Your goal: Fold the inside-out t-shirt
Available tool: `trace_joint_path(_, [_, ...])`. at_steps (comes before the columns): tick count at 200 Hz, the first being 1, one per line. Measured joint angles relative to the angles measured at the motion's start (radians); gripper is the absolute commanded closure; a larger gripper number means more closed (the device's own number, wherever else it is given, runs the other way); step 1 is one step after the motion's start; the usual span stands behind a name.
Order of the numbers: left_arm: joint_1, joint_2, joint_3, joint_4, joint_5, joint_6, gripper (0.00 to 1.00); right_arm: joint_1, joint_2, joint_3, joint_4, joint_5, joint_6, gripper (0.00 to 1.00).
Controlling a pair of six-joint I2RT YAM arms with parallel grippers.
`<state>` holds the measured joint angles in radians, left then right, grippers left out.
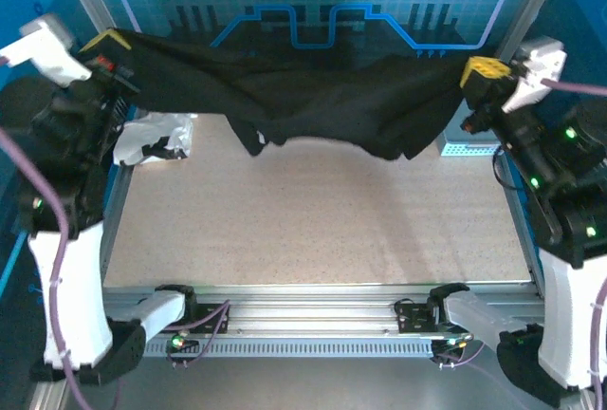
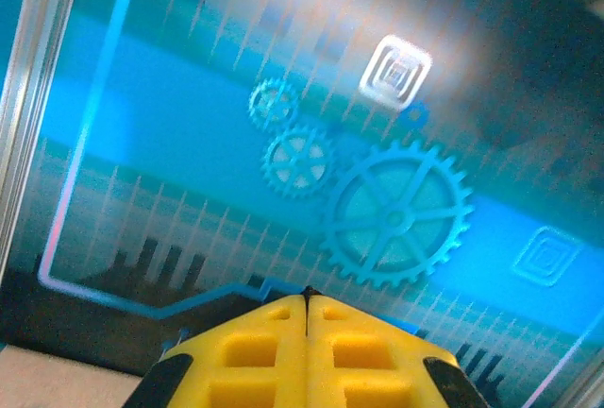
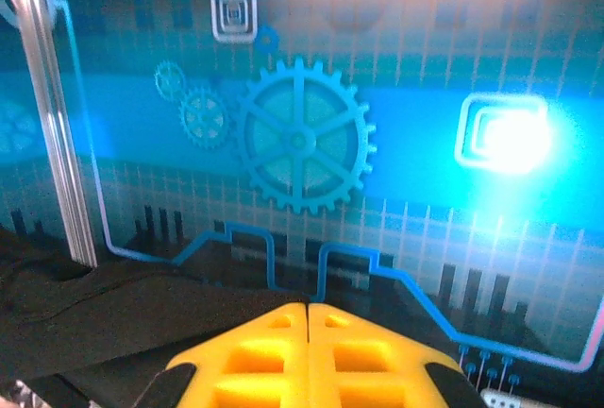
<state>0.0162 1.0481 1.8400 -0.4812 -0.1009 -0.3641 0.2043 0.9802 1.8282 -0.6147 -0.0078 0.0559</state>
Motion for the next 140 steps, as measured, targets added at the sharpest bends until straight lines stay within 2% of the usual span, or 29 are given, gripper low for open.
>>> trace_joint_path(34, [0.000, -0.128, 0.009, 0.026, 0.013, -0.004, 1.00, 0.000, -0.097, 0.033, -0.005, -0.002, 0.000, 1.00])
trace_joint_path(66, [0.000, -0.133, 0.034, 0.050, 0.021, -0.004, 1.00, 0.000, -0.119, 0.063, 0.000, -0.002, -0.001, 1.00])
trace_joint_path(100, [0.000, -0.048, 0.034, 0.071, 0.019, -0.002, 1.00, 0.000, -0.081, 0.050, 0.018, 0.003, -0.014, 1.00])
trace_joint_path(140, [0.000, 0.144, -0.028, 0.151, -0.011, 0.020, 1.00, 0.000, 0.066, -0.027, 0.129, 0.037, -0.058, 1.00])
